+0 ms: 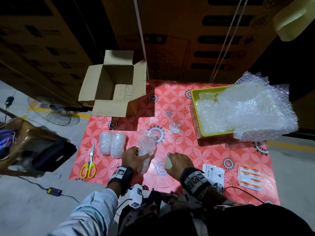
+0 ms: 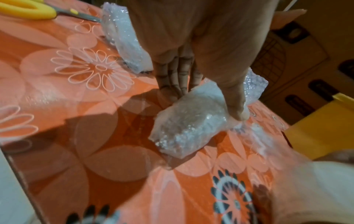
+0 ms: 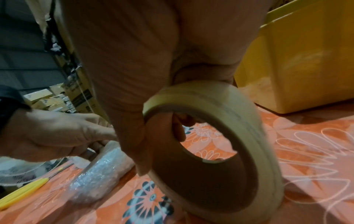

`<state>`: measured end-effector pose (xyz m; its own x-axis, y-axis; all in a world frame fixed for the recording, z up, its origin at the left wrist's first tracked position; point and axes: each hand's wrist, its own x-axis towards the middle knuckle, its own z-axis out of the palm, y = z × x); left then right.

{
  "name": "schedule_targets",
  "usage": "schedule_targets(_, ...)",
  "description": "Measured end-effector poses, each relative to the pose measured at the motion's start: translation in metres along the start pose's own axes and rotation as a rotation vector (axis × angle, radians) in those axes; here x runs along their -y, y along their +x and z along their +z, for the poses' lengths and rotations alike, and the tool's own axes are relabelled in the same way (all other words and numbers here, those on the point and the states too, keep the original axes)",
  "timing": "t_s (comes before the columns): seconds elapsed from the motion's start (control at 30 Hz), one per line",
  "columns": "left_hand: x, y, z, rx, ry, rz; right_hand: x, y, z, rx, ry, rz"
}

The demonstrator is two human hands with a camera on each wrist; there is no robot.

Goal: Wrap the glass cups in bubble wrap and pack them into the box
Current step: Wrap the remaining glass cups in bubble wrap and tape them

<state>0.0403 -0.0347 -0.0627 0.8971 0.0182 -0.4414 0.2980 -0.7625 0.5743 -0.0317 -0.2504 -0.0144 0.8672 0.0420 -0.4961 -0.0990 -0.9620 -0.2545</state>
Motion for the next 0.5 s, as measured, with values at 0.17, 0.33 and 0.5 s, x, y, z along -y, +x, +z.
schedule_targets(0.17,0.002,0.007,-0.006,0.037,0.039,0.051,0.010,0.002,-0.009,0.075,-0.157,0.043)
schedule_targets(0.33,-0.002,0.000,-0.017,0.090,-0.007,0.116,0.013,0.002,-0.008,0.060,-0.166,0.044)
schedule_targets(0.5,0.003,-0.001,-0.012,0.088,0.004,0.109,0.001,-0.002,0.001,-0.012,-0.156,0.009)
